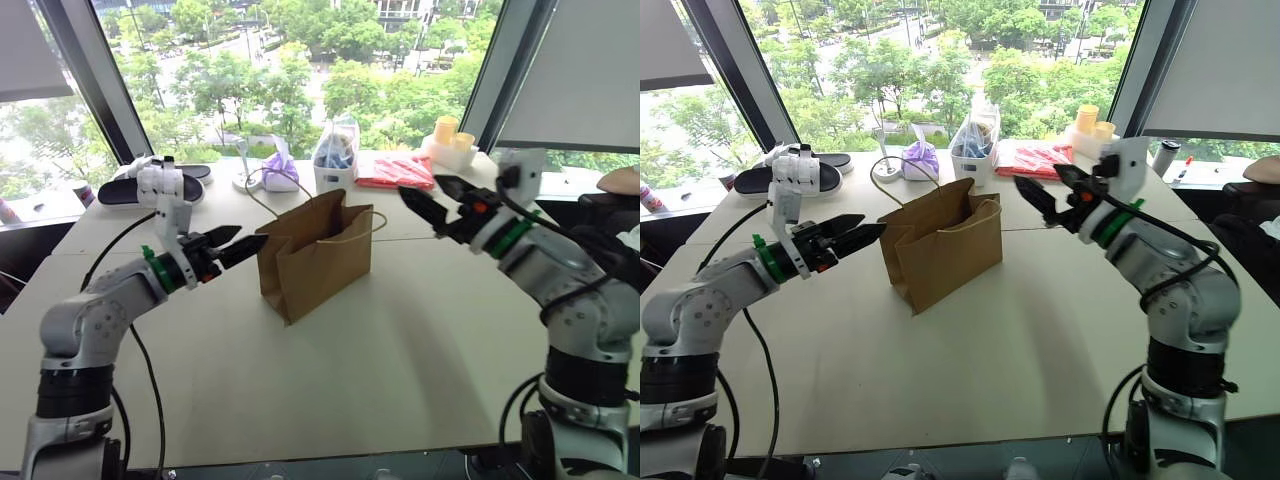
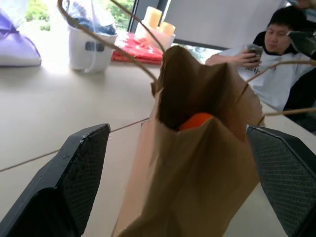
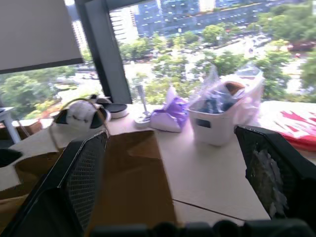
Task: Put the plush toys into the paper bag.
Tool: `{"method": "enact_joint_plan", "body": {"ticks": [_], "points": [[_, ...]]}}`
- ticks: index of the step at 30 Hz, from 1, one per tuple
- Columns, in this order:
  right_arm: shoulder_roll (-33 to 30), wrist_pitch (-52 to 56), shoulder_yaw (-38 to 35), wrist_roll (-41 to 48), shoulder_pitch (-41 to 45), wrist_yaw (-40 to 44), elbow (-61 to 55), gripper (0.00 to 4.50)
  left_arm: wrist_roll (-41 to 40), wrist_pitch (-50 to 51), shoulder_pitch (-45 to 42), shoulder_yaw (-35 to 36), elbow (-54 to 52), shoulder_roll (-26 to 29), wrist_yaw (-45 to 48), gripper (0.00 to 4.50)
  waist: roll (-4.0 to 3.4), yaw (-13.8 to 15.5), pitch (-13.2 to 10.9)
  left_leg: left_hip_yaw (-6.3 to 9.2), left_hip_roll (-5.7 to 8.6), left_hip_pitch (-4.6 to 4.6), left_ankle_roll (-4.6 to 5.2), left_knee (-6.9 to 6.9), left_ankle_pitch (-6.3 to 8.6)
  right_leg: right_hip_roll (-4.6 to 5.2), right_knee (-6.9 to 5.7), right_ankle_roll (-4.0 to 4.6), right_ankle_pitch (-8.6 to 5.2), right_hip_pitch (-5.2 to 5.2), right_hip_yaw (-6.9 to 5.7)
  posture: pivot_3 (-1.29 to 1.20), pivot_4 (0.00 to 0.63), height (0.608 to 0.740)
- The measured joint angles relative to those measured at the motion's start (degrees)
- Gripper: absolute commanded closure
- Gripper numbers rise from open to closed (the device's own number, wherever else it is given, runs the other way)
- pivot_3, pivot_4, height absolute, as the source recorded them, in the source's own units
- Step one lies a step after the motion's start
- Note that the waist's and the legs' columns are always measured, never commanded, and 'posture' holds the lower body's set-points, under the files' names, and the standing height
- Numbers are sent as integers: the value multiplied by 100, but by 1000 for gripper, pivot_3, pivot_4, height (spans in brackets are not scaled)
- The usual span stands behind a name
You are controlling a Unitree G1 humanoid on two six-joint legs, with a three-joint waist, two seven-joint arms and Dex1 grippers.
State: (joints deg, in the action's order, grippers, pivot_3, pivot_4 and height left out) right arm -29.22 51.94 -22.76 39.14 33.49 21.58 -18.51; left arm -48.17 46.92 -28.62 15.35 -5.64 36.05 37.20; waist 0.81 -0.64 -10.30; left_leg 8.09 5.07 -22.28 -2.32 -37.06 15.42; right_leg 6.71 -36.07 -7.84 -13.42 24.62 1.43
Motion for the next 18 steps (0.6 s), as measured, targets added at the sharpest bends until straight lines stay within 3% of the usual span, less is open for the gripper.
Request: {"method": "enact_joint_plan", "body": {"ticks": [1, 4, 11, 18], "points": [[3, 49, 6, 37, -191, -25, -66, 59, 13, -6, 25, -10, -1, 0, 48, 0, 0, -3, 0, 0, 0, 0, 0, 0, 0, 0, 0, 0, 0, 0, 0, 0, 150, 740], [50, 92, 316, 40, -655, -37, -308, 942, 119, -90, 101, -169, -14, 0, 289, 0, -2, -29, 0, -5, -1, 2, 0, -1, 0, 0, -2, 0, 0, 0, 1, 0, 150, 740], [507, -360, 1448, -459, -982, -94, -367, 4469, 409, -351, 97, -586, 47, -12, 868, 0, -3, -29, -1, -6, -1, 3, 0, -1, 0, 0, -3, 0, 0, 1, 1, 0, 150, 740], [1024, -767, 2472, -1021, -848, -81, 120, 4469, 776, -625, 34, -798, 304, -34, 1194, 0, -4, -30, -2, -4, -1, 3, -1, -1, 0, 0, -3, 0, 0, 3, 0, 0, 150, 740]]}}
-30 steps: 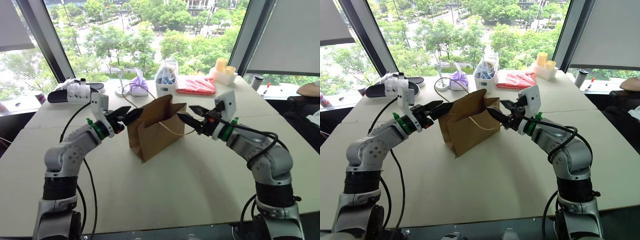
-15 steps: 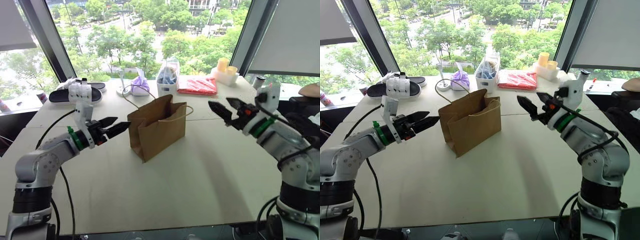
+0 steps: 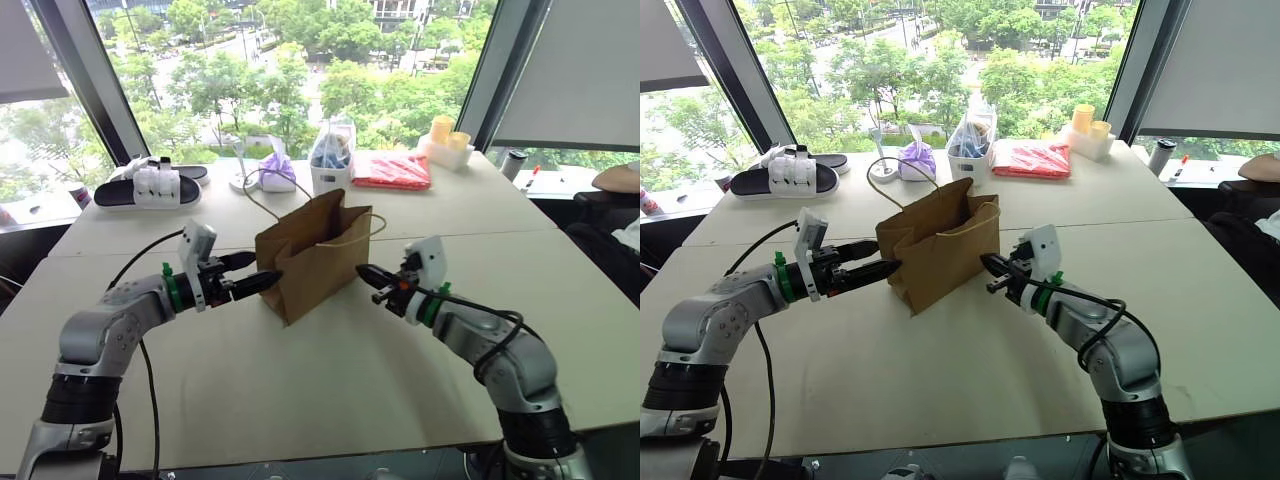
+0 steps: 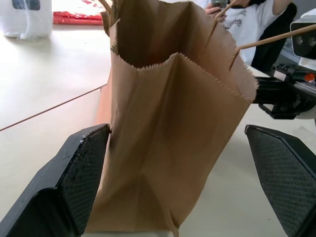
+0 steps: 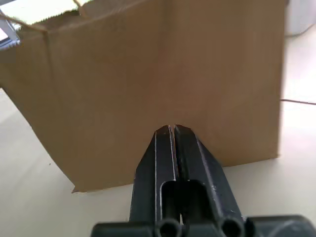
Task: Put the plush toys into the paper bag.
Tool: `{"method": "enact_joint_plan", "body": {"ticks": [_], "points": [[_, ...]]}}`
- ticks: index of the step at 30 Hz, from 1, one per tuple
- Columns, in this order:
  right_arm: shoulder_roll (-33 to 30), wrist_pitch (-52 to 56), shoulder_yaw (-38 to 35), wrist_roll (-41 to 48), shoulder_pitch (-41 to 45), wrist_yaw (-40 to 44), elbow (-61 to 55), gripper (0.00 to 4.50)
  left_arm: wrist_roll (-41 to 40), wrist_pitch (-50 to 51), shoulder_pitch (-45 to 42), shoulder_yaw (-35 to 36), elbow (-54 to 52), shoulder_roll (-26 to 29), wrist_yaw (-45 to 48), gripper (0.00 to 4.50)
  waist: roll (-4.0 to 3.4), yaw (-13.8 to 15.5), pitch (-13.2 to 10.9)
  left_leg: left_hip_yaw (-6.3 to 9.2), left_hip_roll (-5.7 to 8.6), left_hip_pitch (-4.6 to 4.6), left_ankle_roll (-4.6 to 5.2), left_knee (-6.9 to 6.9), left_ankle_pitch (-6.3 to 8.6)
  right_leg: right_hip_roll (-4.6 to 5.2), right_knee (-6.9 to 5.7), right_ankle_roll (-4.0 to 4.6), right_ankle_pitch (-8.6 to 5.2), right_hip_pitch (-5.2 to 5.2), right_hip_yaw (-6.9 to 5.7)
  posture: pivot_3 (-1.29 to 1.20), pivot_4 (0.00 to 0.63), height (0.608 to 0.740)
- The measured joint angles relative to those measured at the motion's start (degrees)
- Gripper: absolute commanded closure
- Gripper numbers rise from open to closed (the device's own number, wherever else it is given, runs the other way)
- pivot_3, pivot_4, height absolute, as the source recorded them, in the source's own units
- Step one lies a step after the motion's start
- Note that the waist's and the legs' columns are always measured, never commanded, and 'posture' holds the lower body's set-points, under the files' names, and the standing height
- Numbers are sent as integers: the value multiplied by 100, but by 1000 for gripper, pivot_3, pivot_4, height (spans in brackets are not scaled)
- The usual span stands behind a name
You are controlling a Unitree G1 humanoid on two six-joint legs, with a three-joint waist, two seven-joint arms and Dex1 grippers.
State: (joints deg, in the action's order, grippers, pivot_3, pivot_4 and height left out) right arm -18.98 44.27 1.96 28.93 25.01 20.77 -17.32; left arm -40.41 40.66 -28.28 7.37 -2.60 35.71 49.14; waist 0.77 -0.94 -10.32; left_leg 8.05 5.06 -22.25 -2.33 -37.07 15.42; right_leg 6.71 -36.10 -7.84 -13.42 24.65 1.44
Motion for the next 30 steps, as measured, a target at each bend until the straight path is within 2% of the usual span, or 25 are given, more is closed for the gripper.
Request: {"method": "enact_joint_plan", "body": {"ticks": [8, 16, 17, 18, 20, 25, 26, 28, 30], "points": [[454, -594, 513, -667, 468, 62, 915, 4469, 514, -476, -133, -362, 384, -512, 40, 0, 1, 13, 0, 2, 2, 0, -1, -1, -1, 0, 0, 0, 0, 0, 0, 0, 150, 740], [491, -658, 525, -876, 421, 117, 983, 4469, 1045, -946, -171, -486, 903, -993, -224, 0, 1, 4, 0, 2, 2, 0, -2, 0, -1, 0, -1, 0, 0, 2, -1, 0, 150, 740], [491, -654, 525, -890, 388, 120, 954, 4500, 1096, -1004, -181, -482, 939, -1058, -291, 534, 1, 6, 0, 2, 2, 0, -2, 0, -1, 0, -1, 0, 0, 2, 0, 0, 150, 740], [491, -645, 525, -901, 373, 123, 948, 4500, 1120, -1030, -183, -481, 952, -1114, -328, 820, 1, 6, 0, 2, 2, 0, -2, 0, -1, 0, -1, 0, 0, 2, 0, 0, 150, 740], [490, -628, 524, -916, 331, 123, 899, 4500, 1122, -1052, -185, -455, 975, -1225, -412, 1755, 1, 6, 0, 2, 2, 0, -2, -1, -1, 0, -1, 0, 0, 2, 0, 0, 150, 740], [493, -585, 516, -948, 314, 121, 840, 4500, 1093, -1025, -188, -405, 969, -1357, -510, 4270, 1, 4, 0, 2, 2, 0, -2, -1, -1, 0, -2, 0, 0, 2, 0, 0, 150, 740], [491, -583, 514, -953, 312, 122, 839, 4500, 1086, -1009, -187, -401, 968, -1368, -519, 4487, 1, 5, 0, 2, 2, 0, -2, -1, -1, 0, -2, 0, 0, 2, 0, 0, 150, 740], [418, -519, 494, -941, 258, 165, 727, 4500, 1026, -942, -209, -404, 962, -1381, -482, 4487, 0, 6, 0, 2, 2, -1, -2, -1, -1, 0, -2, 0, 0, 2, 0, 0, 150, 740], [24, -278, 365, -772, 63, 358, 277, 4500, 958, -820, -301, -419, 975, -1330, -281, 4487, 1, 47, 0, 10, 6, -11, -1, -8, -1, 1, 0, -1, 0, 2, -3, 0, 150, 740]]}}
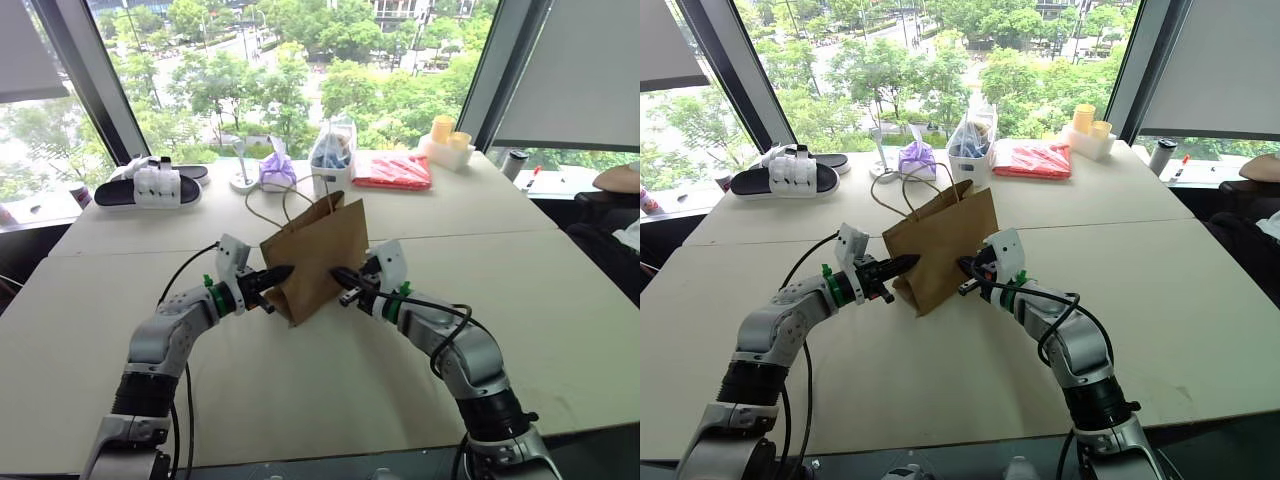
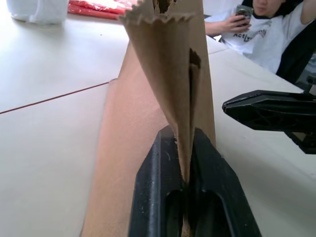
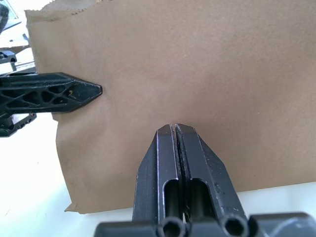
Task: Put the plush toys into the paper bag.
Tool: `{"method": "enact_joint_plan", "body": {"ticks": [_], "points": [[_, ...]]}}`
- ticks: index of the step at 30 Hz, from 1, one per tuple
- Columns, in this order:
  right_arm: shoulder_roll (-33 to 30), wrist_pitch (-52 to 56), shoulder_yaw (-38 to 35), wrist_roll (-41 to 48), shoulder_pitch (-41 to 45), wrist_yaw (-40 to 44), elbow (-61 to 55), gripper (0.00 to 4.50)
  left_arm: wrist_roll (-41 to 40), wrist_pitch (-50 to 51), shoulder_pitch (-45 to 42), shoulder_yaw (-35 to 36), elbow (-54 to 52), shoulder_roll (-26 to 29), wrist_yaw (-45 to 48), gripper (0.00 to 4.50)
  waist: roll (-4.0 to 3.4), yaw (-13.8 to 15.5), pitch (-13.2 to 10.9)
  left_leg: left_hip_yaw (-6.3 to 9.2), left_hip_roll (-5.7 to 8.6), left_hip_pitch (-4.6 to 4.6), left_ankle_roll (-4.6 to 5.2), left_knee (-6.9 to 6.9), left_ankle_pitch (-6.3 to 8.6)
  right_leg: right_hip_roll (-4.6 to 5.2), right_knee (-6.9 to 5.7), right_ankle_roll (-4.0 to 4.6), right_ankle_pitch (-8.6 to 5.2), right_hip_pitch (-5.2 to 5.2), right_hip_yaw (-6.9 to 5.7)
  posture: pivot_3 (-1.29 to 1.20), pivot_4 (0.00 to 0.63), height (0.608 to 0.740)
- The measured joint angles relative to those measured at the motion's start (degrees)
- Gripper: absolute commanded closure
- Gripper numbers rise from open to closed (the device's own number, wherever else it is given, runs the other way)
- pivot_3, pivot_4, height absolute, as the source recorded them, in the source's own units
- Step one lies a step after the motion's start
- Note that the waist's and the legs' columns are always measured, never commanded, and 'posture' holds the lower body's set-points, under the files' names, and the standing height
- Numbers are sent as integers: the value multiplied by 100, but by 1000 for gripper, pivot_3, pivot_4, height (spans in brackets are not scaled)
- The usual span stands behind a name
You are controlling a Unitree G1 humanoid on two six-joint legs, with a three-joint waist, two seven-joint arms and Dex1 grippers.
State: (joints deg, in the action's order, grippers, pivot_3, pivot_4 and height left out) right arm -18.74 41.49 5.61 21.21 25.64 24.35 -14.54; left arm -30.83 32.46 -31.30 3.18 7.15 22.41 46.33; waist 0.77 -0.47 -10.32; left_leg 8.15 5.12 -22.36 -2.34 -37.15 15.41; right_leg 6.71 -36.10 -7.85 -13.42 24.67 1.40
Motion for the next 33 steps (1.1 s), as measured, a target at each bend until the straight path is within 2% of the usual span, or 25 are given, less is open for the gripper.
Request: {"method": "enact_joint_plan", "body": {"ticks": [6, 9, 14, 18, 22, 25, 28, 29, 30, 31, 32, 33], "points": [[-1845, 807, -1596, 770, -931, 774, -1249, 4500, -88, 172, -718, -314, 800, 150, 1320, 4487, 0, 87, -1, -10, 5, 2, 11, -6, 6, 3, 9, -4, 0, -11, -4, 0, 150, 740], [-2295, 1088, -2310, 1128, -1190, 972, -1507, 4500, 34, 32, -1208, -594, 1624, 35, 2025, 4487, 2, 67, -1, -14, 2, 4, 11, -7, 6, 2, 5, -4, 0, -12, -6, 0, 150, 740], [-2615, 1285, -2876, 1295, -1591, 975, -1816, 4500, 559, -610, -2092, -976, 3215, -68, 3108, 4487, 4, -12, -2, -16, 1, 5, 13, -6, 6, 2, 4, -5, 0, -12, -8, 0, 150, 740], [-2595, 1382, -2983, 1421, -1714, 795, -2065, 4500, 1172, -1642, -2628, -1135, 4576, -237, 3396, 4487, 6, -15, -3, -14, 0, 5, 13, -8, 7, 2, 4, -5, 0, -12, -8, 0, 150, 740], [-2550, 1398, -3003, 1558, -1765, 664, -2195, 4500, 1506, -2243, -2960, -1135, 5237, -295, 3589, 4487, 7, -11, -3, -14, 2, 5, 13, -13, 7, 4, 4, -8, 2, -16, -8, 0, 150, 740], [-2551, 1376, -2973, 1567, -1813, 625, -2189, 4500, 1655, -2434, -3032, -1081, 5484, -300, 3596, 3621, 7, -19, -3, -13, 2, 6, 14, -13, 7, 4, 2, -9, 2, -17, -8, 0, 150, 740], [-2553, 1289, -2879, 1559, -1800, 641, -2120, 4500, 1786, -2447, -3030, -1075, 5550, -209, 3615, 2334, 8, -42, -3, -13, 1, 7, 14, -13, 7, 2, 0, -10, 2, -17, -8, 0, 150, 740], [-2554, 1261, -2822, 1557, -1783, 657, -2087, 4500, 1818, -2458, -3015, -1074, 5529, -119, 3638, 1679, 8, -48, -4, -13, 0, 7, 14, -12, 7, 1, 0, -10, 2, -15, -8, 0, 150, 740], [-2565, 1236, -2769, 1543, -1765, 683, -2049, 4500, 1842, -2461, -2993, -1069, 5491, -40, 3644, 1288, 8, -51, -4, -13, 0, 7, 14, -12, 7, 1, 0, -10, 2, -15, -8, 0, 150, 740], [-2623, 1155, -2644, 1491, -1735, 747, -1972, 4500, 1840, -2414, -2928, -1007, 5371, 89, 3646, 705, 8, -54, -4, -14, 0, 7, 14, -12, 7, 2, -1, -10, 2, -15, -8, 0, 150, 740], [-2685, 1086, -2549, 1460, -1720, 818, -1913, 4500, 1815, -2293, -2864, -911, 5254, 181, 3660, 281, 8, -52, -4, -14, 0, 7, 14, -12, 7, 2, -1, -10, 2, -14, -7, 0, 150, 740], [-2760, 1024, -2432, 1409, -1702, 900, -1866, 4500, 1770, -2149, -2793, -834, 5131, 293, 3671, 79, 8, -50, -4, -13, 0, 7, 14, -12, 7, 1, -1, -10, 1, -14, -8, 0, 150, 740]]}}
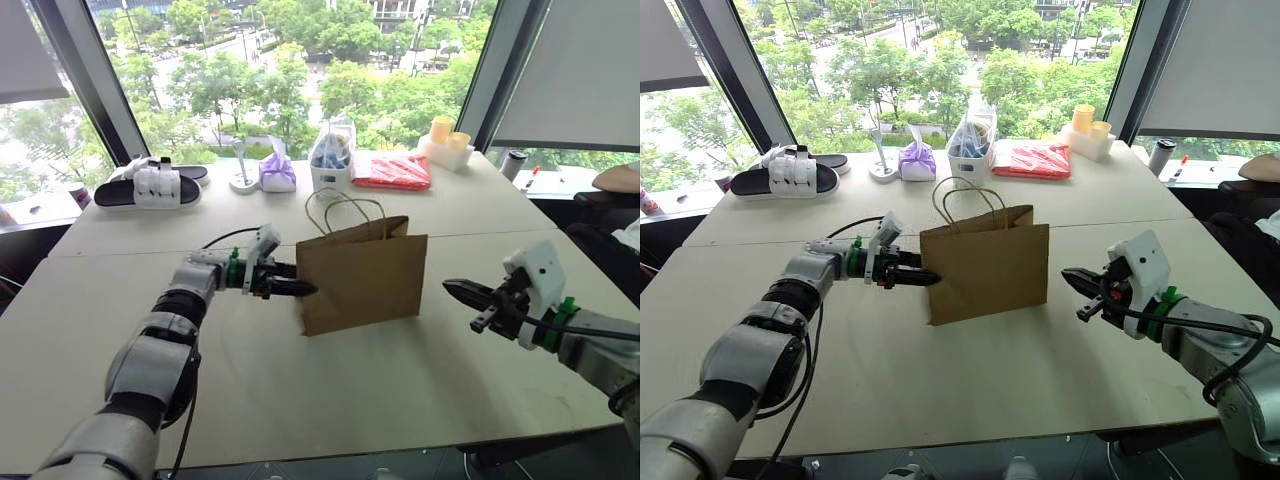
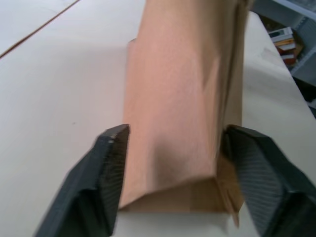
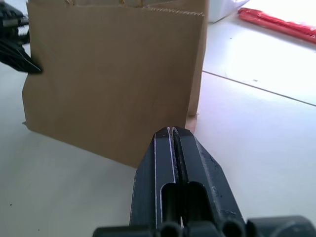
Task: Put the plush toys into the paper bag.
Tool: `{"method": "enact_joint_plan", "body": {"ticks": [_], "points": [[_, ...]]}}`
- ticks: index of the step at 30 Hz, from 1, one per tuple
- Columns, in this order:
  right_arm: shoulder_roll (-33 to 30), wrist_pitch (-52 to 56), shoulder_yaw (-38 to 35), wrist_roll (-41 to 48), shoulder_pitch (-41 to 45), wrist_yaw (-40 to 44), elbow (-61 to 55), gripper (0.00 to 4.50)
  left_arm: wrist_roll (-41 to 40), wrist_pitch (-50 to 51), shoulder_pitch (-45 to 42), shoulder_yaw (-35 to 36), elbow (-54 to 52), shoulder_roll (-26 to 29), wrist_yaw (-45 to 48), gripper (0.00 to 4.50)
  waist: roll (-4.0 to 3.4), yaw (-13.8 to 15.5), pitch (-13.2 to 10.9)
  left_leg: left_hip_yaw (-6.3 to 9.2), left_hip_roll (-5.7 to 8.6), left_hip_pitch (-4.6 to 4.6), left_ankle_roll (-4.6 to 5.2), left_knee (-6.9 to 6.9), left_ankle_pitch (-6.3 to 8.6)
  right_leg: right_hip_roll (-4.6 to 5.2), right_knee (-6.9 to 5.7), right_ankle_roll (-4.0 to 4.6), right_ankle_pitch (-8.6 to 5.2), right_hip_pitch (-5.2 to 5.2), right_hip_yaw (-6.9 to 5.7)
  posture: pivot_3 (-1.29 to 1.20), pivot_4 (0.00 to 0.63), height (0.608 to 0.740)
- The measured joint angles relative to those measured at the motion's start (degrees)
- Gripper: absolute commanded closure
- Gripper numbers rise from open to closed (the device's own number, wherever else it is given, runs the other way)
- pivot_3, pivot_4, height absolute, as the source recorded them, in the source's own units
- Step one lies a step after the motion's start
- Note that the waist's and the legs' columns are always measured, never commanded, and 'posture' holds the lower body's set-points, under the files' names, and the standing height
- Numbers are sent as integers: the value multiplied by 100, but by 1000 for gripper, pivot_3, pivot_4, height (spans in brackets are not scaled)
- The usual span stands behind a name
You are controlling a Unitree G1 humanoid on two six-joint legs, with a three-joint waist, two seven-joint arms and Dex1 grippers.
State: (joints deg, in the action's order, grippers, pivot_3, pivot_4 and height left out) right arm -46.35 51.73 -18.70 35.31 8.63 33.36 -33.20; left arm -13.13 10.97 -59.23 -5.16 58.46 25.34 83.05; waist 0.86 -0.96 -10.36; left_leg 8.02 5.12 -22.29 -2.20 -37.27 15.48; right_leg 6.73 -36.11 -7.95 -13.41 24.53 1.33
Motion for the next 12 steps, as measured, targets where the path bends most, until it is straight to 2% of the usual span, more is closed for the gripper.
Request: {"method": "enact_joint_plan", "body": {"ticks": [4, 12], "points": [[-107, -311, 337, -142, 83, 315, 223, 4500, -187, 653, 541, 320, -998, 389, -139, 79, 0, 2, 0, 2, -2, -1, 0, 0, 0, 1, 0, -2, -1, 0, 1, 0, 150, 740], [-218, -584, 526, -143, 272, 697, 381, 4500, -1264, 2875, 2774, 1008, -5224, 1061, -1108, 79, -1, 33, 0, 8, -16, -3, 0, 2, 0, 5, 2, -1, -1, 2, 6, 0, 150, 740]]}}
